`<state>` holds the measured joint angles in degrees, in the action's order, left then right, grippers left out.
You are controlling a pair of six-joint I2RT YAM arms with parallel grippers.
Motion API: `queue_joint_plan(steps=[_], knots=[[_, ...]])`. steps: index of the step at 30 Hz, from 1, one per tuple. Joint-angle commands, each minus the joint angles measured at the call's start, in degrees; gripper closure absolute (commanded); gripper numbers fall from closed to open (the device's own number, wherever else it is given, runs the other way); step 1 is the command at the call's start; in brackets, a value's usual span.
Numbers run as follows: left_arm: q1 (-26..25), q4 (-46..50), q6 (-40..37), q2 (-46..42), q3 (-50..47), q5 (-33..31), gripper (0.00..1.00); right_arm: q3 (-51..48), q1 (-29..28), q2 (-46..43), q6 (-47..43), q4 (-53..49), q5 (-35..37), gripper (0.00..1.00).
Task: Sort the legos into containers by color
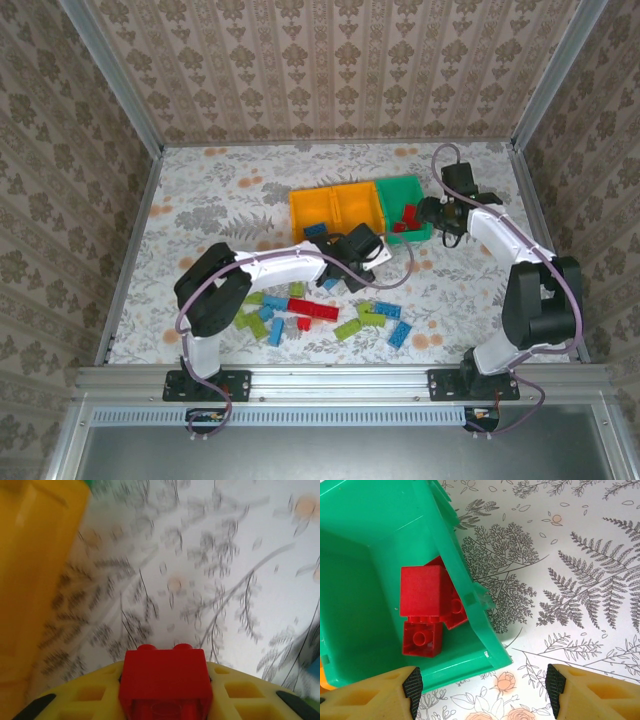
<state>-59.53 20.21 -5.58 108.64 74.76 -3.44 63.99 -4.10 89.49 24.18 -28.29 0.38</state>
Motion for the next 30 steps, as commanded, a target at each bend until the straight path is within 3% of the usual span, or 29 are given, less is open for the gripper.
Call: queue_joint_plan(steps=[1,7,16,24,30], knots=[[0.9,-2.5,2.1,-0.8,3.7,1.2,0.64,-1.8,0.6,-2.3,0.5,1.0,-0.7,0.30],[4.6,-8.4,6.9,0.7,9.6,7.7,0.64,-5.6,1.9,-3.8,1.2,2.8,-2.2,0.30],[10.7,-15.9,17.2,10.3,23.3,21.9,0.64,-13.6,2.5,-9.2,6.0,3.4,-6.2,0.31],[12.4,-15.6,23.8,21.4,37.1,26.5,0.63,-21.5,0.9,-18.3,12.6,-2.2,-7.9,0.29],[14.2,-15.5,29.7,26.4,41.9,27.4,0.61,-23.3,-5.6,-22.3,13.9,-6.7,-8.9,0.27]])
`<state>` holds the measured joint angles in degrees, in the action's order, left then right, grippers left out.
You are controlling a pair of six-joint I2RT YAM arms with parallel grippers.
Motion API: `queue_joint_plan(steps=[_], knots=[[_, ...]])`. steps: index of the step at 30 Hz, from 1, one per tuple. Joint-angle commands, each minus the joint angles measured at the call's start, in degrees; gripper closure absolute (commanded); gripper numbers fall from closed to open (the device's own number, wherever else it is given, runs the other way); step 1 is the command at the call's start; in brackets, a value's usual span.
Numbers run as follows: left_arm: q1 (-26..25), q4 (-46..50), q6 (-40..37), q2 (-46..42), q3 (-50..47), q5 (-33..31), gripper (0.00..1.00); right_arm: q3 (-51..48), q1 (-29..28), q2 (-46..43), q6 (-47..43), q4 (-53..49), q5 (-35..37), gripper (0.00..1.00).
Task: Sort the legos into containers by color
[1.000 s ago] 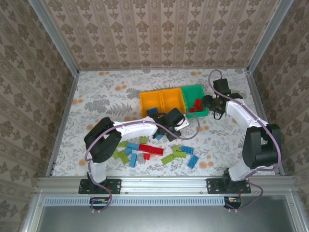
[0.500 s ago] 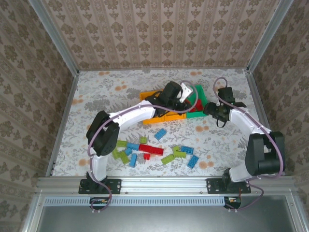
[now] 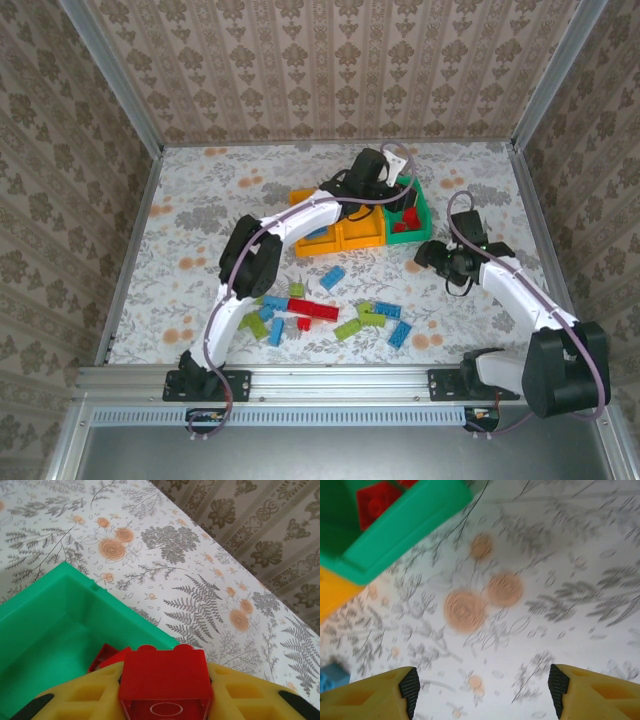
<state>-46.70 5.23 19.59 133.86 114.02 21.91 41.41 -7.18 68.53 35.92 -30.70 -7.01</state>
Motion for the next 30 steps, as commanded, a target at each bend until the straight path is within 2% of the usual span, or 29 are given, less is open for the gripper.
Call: queue_joint_plan(steps=[1,7,14,17,18,19,23,30], knots=[[1.5,-0.5,5.0,1.4,2.7,1.9,0.60,-0.7,-4.0,-1.6,2.5,-5.3,-1.1,0.27],[2.1,0.0,5.9,1.8,2.5,1.3,0.45,-2.0,-11.8,-1.7,3.6,-5.8,1.0,0.25],[2.3,-0.3,6.4,-0.4,0.7,1.0,0.28,-1.8,-16.6,-1.7,-3.5,-3.8,1.6,0.22],[2.3,-1.8,5.4,-3.6,-3.0,-0.4,0.14,-0.7,-18.0,-1.1,-3.9,-5.0,1.1,0.22],[2.3,-2.4,4.9,-5.0,-4.4,-1.0,0.04,-0.5,-19.0,-1.0,-4.1,-5.0,1.1,0.22],[2.4,-2.8,4.2,-6.4,-5.9,-1.5,0.00,-0.2,-20.2,-1.0,-3.7,-5.3,1.4,0.22],[2.7,-3.3,1.8,-12.2,-12.4,-4.6,0.00,1.6,-24.8,0.0,3.4,-9.1,3.0,0.22],[4.6,-3.9,-2.0,-23.4,-26.3,-11.4,0.00,3.9,-37.7,1.6,18.4,-11.5,8.1,0.14]])
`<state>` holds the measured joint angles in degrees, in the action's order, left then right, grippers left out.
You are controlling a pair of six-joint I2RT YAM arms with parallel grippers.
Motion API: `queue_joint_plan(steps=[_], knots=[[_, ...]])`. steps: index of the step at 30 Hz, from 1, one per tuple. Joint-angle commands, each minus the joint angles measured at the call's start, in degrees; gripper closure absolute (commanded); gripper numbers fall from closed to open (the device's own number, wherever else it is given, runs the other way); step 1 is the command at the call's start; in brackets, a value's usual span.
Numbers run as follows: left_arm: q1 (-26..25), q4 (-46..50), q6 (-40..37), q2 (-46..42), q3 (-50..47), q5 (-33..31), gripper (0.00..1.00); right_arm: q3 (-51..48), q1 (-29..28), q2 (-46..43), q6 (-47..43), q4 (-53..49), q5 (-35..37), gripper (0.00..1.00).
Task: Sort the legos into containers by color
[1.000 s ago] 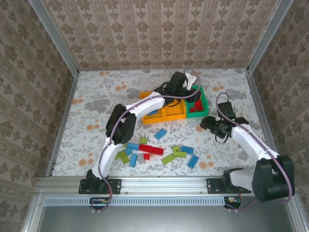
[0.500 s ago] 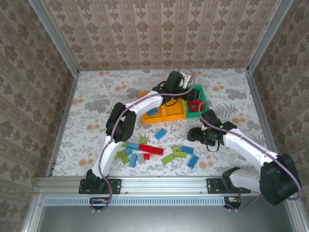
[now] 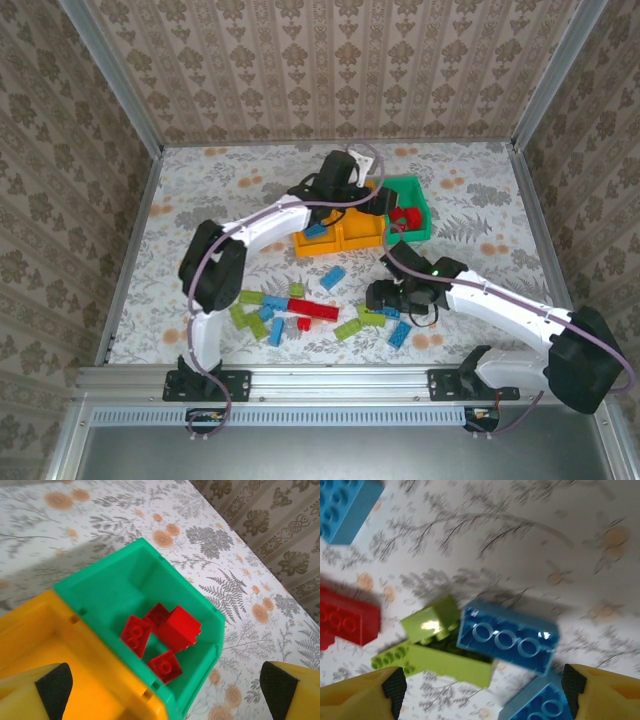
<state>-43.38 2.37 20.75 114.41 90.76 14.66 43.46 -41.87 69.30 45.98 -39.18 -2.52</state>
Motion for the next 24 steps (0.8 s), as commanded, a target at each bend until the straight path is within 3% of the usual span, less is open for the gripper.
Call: queue_joint_plan(steps=[1,11,24], knots=[[1.7,-0.9,-3.5,-5.4,-4.9,-5.0,0.00,2.2,-4.3,1.5,9.9,-3.3,4.4,0.14],[6.2,-1.7,-4.1,-15.0,-17.7,-8.2,0.00,5.8,-10.4,9.4,14.4,-3.2,5.8,0.14],[7.4,-2.1,-3.6,-18.4,-24.2,-9.2,0.00,9.2,-11.7,18.4,13.9,-4.7,4.9,0.15]])
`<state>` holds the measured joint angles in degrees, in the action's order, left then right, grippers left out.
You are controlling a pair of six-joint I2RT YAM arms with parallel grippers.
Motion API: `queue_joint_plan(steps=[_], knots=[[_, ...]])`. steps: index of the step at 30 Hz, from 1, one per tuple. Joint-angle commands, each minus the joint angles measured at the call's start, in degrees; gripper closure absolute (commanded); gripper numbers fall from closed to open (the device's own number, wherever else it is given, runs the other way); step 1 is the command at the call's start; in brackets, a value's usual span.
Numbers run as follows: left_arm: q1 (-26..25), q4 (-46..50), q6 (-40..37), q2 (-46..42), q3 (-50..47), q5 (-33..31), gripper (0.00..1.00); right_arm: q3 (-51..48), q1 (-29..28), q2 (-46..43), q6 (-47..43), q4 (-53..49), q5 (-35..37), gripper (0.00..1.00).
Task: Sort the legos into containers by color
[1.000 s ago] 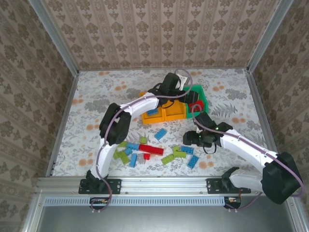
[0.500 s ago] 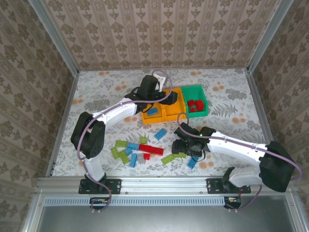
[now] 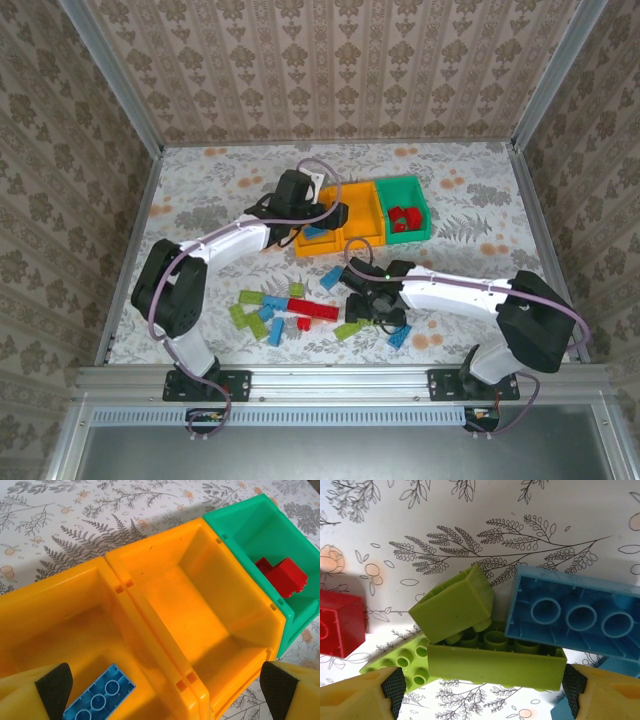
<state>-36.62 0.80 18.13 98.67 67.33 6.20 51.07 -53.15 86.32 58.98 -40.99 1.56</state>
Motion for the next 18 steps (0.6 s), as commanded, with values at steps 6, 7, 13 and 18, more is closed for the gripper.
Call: queue_joint_plan(steps=[6,7,13,18], knots=[[1.1,-0.3,-1.5,-3.4,-1.7,-1.1,0.00,2.3,-0.6,3.3,0.7,-2.4,1.3,0.17],[1.2,-0.2,-1.5,-3.5,-1.7,-1.1,0.00,2.8,-0.6,4.1,0.4,-2.6,1.5,0.18],[1.3,-0.1,-1.7,-4.0,-2.7,-1.3,0.00,4.3,-0.6,6.1,-0.1,-3.5,2.8,0.35],[1.5,0.2,-1.6,-4.6,-3.7,-2.0,0.00,5.4,-0.5,4.6,-0.7,-5.5,4.3,0.43]])
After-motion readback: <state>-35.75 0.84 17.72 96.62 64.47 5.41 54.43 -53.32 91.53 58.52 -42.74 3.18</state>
